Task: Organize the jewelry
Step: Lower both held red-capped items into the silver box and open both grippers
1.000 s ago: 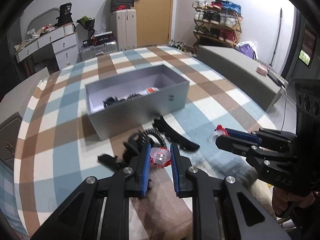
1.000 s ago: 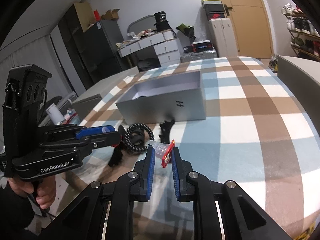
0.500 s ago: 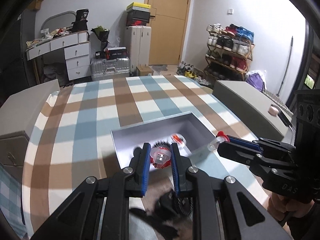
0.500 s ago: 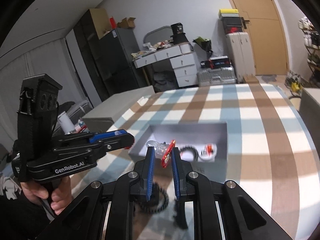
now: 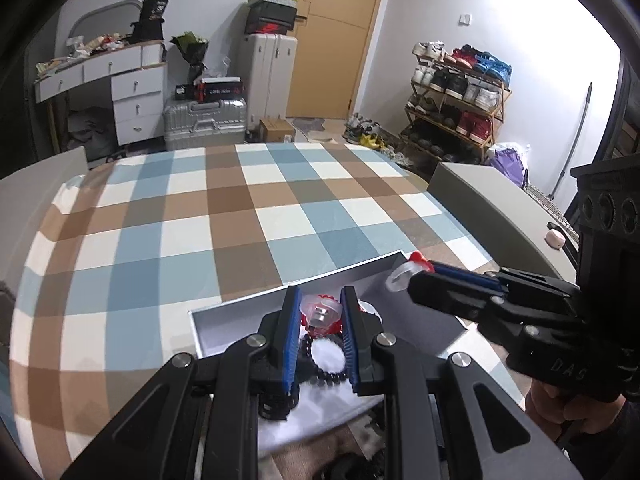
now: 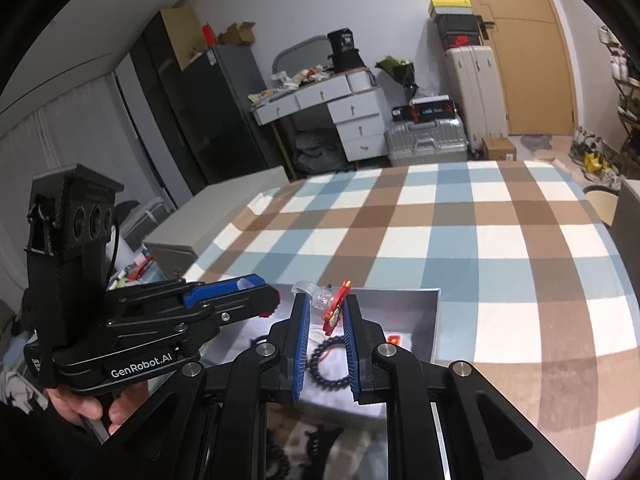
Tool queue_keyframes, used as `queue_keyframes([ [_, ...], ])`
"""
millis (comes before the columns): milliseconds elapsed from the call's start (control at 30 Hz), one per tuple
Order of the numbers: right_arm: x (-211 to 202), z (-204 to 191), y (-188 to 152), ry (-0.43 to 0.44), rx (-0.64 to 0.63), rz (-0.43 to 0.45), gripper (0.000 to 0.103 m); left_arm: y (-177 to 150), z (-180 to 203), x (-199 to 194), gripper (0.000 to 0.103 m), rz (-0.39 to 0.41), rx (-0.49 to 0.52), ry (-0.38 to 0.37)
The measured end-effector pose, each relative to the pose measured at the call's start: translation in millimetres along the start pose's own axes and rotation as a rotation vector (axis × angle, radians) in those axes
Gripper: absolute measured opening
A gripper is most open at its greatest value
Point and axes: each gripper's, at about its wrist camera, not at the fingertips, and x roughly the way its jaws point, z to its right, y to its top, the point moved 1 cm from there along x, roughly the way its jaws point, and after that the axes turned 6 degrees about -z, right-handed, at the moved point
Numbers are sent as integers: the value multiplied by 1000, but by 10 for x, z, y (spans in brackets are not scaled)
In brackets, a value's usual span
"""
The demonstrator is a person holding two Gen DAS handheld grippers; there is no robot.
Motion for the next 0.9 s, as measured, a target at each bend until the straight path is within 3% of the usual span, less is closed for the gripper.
queue_keyframes([
  [333, 306, 138, -21, -9, 18, -67, 16, 11, 9, 218, 14, -59, 15, -31],
  [600, 288, 238, -3, 9, 60, -56, 18, 23, -80, 198, 15, -64, -55, -73],
  [733, 147, 198, 10, 11, 59, -14, 28, 21, -91, 113, 42, -49, -61, -44],
  [900, -50, 122, 11, -9, 53, 23, 40, -3, -92, -35, 44, -20, -76, -26],
])
